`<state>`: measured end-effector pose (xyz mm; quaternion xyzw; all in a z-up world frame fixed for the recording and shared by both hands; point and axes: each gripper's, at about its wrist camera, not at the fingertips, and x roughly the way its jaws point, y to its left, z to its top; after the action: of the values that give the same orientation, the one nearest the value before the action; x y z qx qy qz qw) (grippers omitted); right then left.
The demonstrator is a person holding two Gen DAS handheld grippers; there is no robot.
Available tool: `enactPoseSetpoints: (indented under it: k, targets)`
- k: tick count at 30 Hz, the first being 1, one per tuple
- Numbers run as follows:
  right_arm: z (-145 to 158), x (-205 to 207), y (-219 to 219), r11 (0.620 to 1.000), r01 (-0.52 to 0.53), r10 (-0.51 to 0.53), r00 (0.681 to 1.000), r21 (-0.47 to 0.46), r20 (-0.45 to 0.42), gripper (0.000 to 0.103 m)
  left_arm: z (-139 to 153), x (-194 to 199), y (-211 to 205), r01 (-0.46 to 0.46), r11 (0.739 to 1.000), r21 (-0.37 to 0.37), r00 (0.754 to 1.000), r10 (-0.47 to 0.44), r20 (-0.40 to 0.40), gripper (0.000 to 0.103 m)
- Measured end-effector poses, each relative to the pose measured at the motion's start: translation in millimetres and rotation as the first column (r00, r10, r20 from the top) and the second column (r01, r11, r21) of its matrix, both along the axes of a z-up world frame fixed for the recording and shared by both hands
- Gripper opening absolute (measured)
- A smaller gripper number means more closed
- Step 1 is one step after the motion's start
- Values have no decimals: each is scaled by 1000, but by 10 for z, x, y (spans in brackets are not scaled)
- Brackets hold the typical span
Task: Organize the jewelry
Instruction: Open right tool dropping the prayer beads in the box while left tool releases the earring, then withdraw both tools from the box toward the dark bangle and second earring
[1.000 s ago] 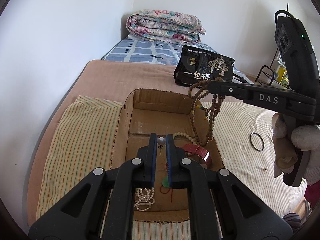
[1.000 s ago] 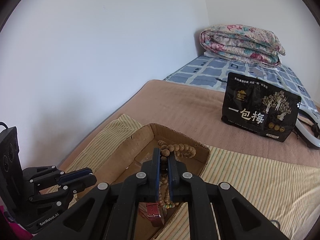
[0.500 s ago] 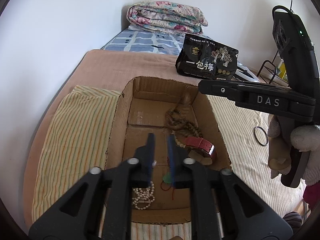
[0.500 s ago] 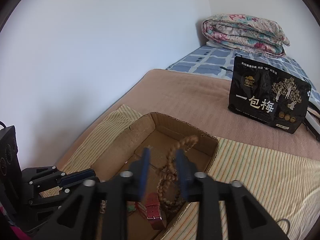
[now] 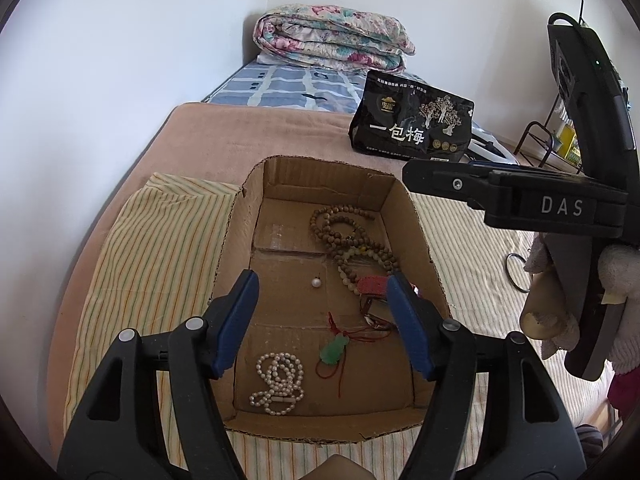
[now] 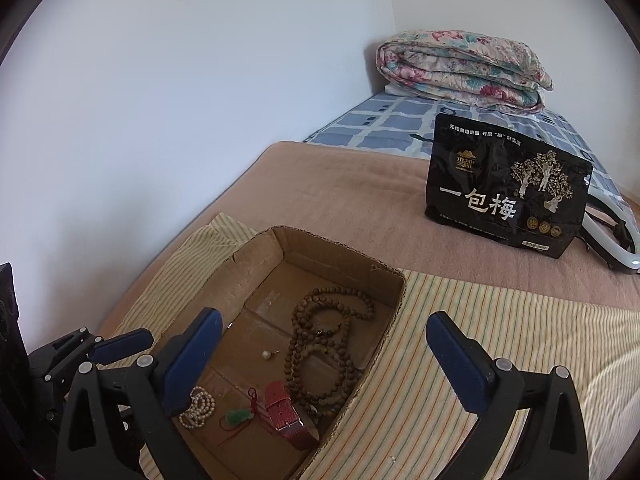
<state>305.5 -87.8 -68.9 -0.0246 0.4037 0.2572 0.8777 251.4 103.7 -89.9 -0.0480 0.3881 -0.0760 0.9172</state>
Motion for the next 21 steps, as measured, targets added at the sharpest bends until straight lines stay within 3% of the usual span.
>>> enactPoseSetpoints:
  k: [21]
  targets:
    - [407,-313,-221,1000,-2,4,997,-18,80,103,347,-247,-180,12,1000,16,998,-13,55,69]
